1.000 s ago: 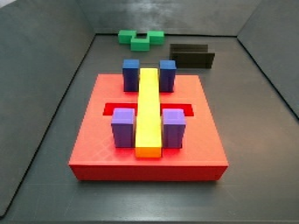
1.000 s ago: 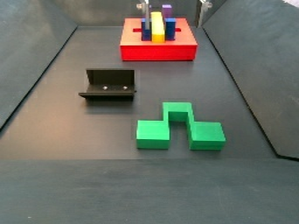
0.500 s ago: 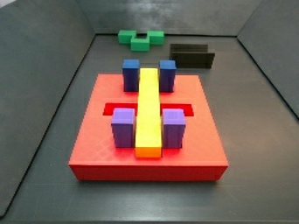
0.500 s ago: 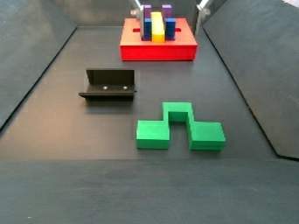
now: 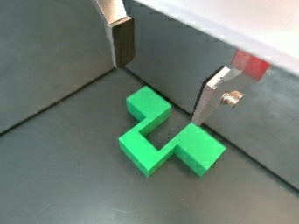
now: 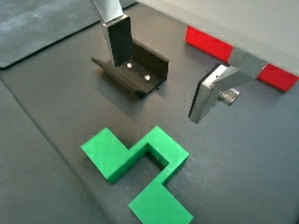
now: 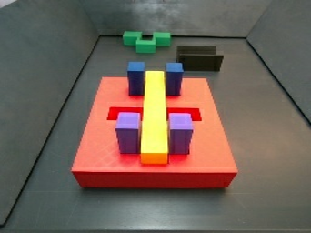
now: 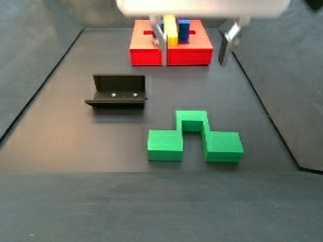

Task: Pick up the green object. Move up. Place the green object on the fixture. Regrasp the green object. Move to above the board. Insert the green object.
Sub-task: Pick up the green object.

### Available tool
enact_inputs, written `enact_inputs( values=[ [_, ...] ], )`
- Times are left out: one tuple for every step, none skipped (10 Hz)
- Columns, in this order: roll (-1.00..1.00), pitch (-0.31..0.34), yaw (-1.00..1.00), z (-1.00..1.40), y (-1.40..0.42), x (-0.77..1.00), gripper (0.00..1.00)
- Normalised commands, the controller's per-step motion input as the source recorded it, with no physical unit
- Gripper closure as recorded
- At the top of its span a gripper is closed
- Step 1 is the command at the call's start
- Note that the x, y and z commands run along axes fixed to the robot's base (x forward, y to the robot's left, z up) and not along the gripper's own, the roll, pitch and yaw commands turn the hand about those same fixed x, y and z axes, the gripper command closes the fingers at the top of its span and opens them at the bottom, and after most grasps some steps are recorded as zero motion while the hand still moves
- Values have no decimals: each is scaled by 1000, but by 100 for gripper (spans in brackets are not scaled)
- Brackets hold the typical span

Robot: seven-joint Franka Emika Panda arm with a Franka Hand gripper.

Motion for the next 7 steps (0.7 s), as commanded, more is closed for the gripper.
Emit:
enact_inputs(
  values=[
    [209, -81, -140, -686, 0, -17, 0],
    [189, -123, -166, -646, 0, 0, 0],
    [81, -170, -180, -577, 0, 111, 0],
    [59, -210, -177, -597, 0, 71, 0],
    [44, -211, -151, -629, 0, 83, 0],
    [44, -243, -126, -677, 0, 0, 0],
    [14, -227, -97, -606, 0, 0, 0]
  ],
)
